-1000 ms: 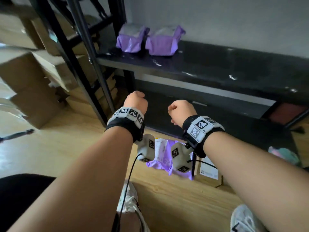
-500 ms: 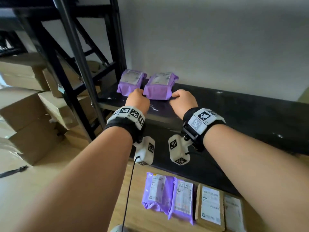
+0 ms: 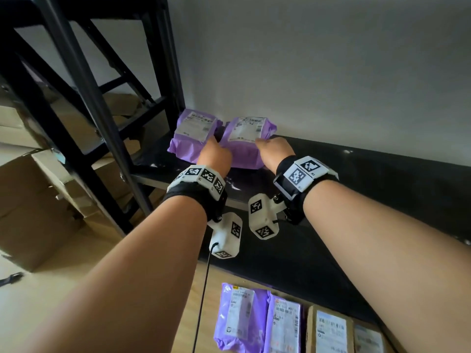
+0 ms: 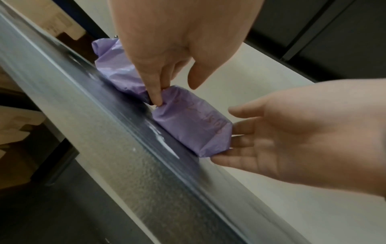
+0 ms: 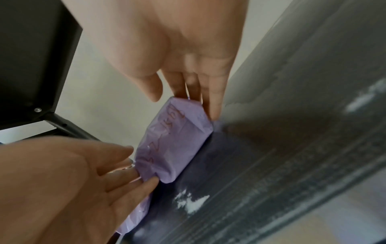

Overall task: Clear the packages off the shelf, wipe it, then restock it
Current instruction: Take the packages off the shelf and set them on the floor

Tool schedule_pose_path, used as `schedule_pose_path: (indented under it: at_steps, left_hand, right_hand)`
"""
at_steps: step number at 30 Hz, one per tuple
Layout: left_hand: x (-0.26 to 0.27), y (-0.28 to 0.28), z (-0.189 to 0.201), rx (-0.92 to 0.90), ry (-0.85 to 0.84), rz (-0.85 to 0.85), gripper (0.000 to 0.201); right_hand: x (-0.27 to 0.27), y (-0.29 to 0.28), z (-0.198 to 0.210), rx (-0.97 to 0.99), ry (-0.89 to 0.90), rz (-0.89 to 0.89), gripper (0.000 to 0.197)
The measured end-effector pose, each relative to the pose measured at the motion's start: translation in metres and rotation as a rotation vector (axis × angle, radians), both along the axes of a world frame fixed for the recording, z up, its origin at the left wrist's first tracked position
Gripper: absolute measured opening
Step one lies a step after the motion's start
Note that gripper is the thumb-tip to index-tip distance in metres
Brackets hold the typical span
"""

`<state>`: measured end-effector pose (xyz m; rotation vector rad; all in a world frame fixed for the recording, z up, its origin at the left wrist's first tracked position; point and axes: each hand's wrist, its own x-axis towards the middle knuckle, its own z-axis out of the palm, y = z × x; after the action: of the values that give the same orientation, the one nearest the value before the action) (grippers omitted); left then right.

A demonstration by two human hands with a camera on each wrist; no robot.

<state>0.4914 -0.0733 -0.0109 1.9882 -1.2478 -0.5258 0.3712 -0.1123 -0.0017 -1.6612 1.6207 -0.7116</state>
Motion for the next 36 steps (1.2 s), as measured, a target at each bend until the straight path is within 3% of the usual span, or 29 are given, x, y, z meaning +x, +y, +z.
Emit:
schedule_pose_path:
  at_steps: [4,15,18,24,28,36]
  left_hand:
    - [0.004,-0.006,-0.006,-0.038,-0.013,0.016,0.033]
    - [0.013,0.034,0.019,-0.142,0.207,0.193,0.031]
    - [0.023,0.065,0.018,-0.185,0.193,0.212,0.024]
    - [0.046,0.132,0.006,-0.180,0.228,0.264,0.013]
    - [0.061,0.169,-0.021,-0.149,0.352,0.322,0.027]
    - [0.078,0.210,-0.087,0.049,0.306,0.392,0.033]
  right_hand:
    - [0.004,-0.001,-0.001,-0.016,-0.030,0.000,0.042]
    - [0.003,0.054,0.022,-0.230,-0.029,0.063,0.012]
    - [0.011,0.079,0.022,-0.238,-0.081,0.079,0.020]
    - [0.032,0.134,0.002,-0.177,-0.150,0.157,0.036]
    - [0.051,0.174,-0.022,-0.178,-0.090,0.235,0.042]
    - [0.069,0.203,-0.096,-0.049,0.020,0.298,0.043]
